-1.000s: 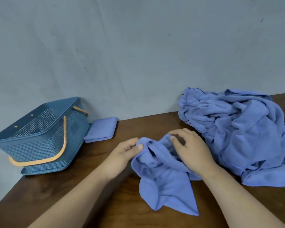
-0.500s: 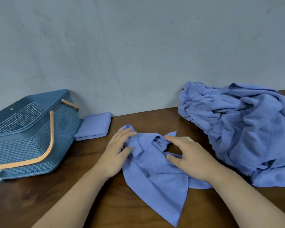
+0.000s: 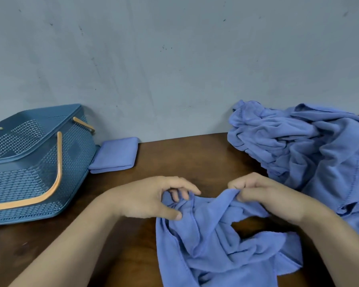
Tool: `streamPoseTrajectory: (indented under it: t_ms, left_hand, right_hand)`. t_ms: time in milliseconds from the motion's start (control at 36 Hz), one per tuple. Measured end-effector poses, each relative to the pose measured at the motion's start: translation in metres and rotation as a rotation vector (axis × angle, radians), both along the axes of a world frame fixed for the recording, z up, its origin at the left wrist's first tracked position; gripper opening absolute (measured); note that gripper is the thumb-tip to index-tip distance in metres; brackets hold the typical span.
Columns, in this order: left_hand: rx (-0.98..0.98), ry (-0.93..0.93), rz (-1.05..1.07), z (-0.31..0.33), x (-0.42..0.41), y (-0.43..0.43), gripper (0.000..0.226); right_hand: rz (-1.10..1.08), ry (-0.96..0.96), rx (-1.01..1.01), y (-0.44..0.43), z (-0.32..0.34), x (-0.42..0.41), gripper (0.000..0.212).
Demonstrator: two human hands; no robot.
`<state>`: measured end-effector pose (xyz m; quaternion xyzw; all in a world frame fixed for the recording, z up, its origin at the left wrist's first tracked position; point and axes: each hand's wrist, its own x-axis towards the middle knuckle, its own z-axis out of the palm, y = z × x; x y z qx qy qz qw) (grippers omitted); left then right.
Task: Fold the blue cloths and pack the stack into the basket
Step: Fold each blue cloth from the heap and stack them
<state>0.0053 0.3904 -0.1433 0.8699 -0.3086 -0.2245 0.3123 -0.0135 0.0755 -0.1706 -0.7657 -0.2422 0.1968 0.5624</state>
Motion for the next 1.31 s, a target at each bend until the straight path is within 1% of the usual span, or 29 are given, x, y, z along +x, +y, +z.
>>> streamPoseTrajectory:
  t_ms: [56, 111, 167, 222, 278, 333, 361, 389, 444, 472, 500, 528, 556, 583, 611, 667, 694, 750, 806, 861, 889, 917, 972, 1028, 1056, 1139, 1222, 1250, 1306]
  left_hand:
    - [0.094, -0.041, -0.056, -0.001, -0.003, -0.005, 0.044]
    - [0.167, -0.118, -0.061, -0.002, -0.004, -0.008, 0.029]
    - [0.2, -0.209, -0.049, 0.001, -0.005, -0.008, 0.019]
    - [0.192, -0.277, -0.035, 0.007, -0.005, -0.005, 0.018]
    - [0.094, -0.286, -0.017, 0.014, -0.004, 0.002, 0.019]
    - [-0.138, -0.189, 0.041, 0.019, -0.001, 0.01, 0.026]
    - [-0.296, -0.138, 0.116, 0.019, 0.001, 0.011, 0.03]
    - [-0.441, -0.123, 0.26, 0.013, 0.009, 0.014, 0.031]
    - [-0.663, -0.11, 0.661, -0.005, 0.028, 0.014, 0.029]
    - [-0.748, -0.091, 0.831, -0.014, 0.038, 0.014, 0.026]
    - [-0.815, -0.066, 0.964, -0.024, 0.048, 0.015, 0.02]
    - [-0.837, -0.038, 1.035, -0.034, 0.054, 0.016, 0.019]
    - [-0.763, -0.068, 1.074, -0.042, 0.056, 0.017, 0.031]
    - [-0.62, -0.163, 1.082, -0.046, 0.054, 0.017, 0.043]
    - [-0.478, -0.282, 1.054, -0.049, 0.051, 0.016, 0.049]
    - [-0.315, -0.491, 0.886, -0.052, 0.044, 0.008, 0.045]
    - [-0.24, -0.536, 0.786, -0.053, 0.039, 0.001, 0.041]
    - [-0.075, -0.482, 0.661, -0.057, 0.036, -0.007, 0.03]
    - [0.03, -0.423, 0.6, -0.061, 0.03, -0.014, 0.024]
    - [0.105, -0.433, 0.542, -0.065, 0.025, -0.018, 0.03]
    - [0.148, -0.433, 0.506, -0.067, 0.023, -0.019, 0.037]
    - [0.19, -0.423, 0.478, -0.069, 0.022, -0.019, 0.044]
    - [0.255, -0.394, 0.436, -0.069, 0.019, -0.02, 0.057]
    - [0.298, -0.364, 0.41, -0.065, 0.018, -0.024, 0.06]
    - [0.322, -0.342, 0.4, -0.062, 0.017, -0.026, 0.058]
    - [0.378, -0.246, 0.379, -0.047, 0.022, -0.029, 0.053]
    - [0.44, -0.174, 0.341, -0.034, 0.051, -0.038, 0.049]
    - [0.468, -0.175, 0.337, -0.031, 0.062, -0.043, 0.043]
    - [0.558, -0.308, 0.393, -0.029, 0.089, -0.052, 0.033]
  right_hand:
    - [-0.107, 0.017, 0.045, 0.005, -0.004, 0.004, 0.035]
    - [-0.227, 0.031, 0.057, 0.009, -0.013, 0.008, 0.039]
    - [-0.315, 0.047, 0.04, 0.01, -0.02, 0.014, 0.043]
    - [-0.333, 0.08, 0.026, 0.01, -0.025, 0.017, 0.05]
    - [-0.32, 0.153, 0.089, 0.007, -0.021, 0.018, 0.054]
    - [-0.327, 0.232, 0.208, 0.002, -0.016, 0.019, 0.038]
    - [-0.337, 0.266, 0.275, 0.002, -0.012, 0.019, 0.032]
    - [-0.362, 0.292, 0.351, 0.004, -0.01, 0.019, 0.03]
    - [-0.437, 0.324, 0.57, 0.009, -0.008, 0.022, 0.029]
    - [-0.481, 0.348, 0.705, 0.012, -0.009, 0.024, 0.033]
    - [-0.515, 0.356, 0.813, 0.014, -0.011, 0.025, 0.043]
    - [-0.537, 0.322, 0.861, 0.014, -0.014, 0.027, 0.052]
    - [-0.551, 0.253, 0.817, 0.014, -0.016, 0.026, 0.058]
    - [-0.55, 0.181, 0.727, 0.015, -0.018, 0.025, 0.058]
    - [-0.54, 0.129, 0.629, 0.014, -0.02, 0.024, 0.056]
    - [-0.504, 0.086, 0.494, 0.015, -0.023, 0.022, 0.049]
    - [-0.496, 0.054, 0.416, 0.017, -0.024, 0.021, 0.045]
    - [-0.491, -0.078, 0.196, 0.023, -0.027, 0.019, 0.038]
    - [-0.487, -0.206, -0.046, 0.026, -0.036, 0.019, 0.034]
    - [-0.482, -0.295, -0.252, 0.029, -0.045, 0.019, 0.029]
    - [-0.474, -0.324, -0.313, 0.031, -0.047, 0.017, 0.026]
    - [-0.463, -0.328, -0.334, 0.033, -0.045, 0.015, 0.023]
    - [-0.433, -0.286, -0.282, 0.035, -0.04, 0.011, 0.018]
    - [-0.396, -0.26, -0.231, 0.036, -0.036, 0.009, 0.008]
    - [-0.371, -0.253, -0.207, 0.036, -0.034, 0.007, 0.004]
    - [-0.283, -0.223, -0.089, 0.037, -0.026, 0.002, 0.01]
    - [-0.227, -0.169, 0.047, 0.037, -0.015, -0.003, 0.01]
    - [-0.211, -0.16, 0.06, 0.036, -0.013, -0.004, 0.008]
    - [-0.187, -0.151, 0.06, 0.034, -0.013, -0.004, 0.005]
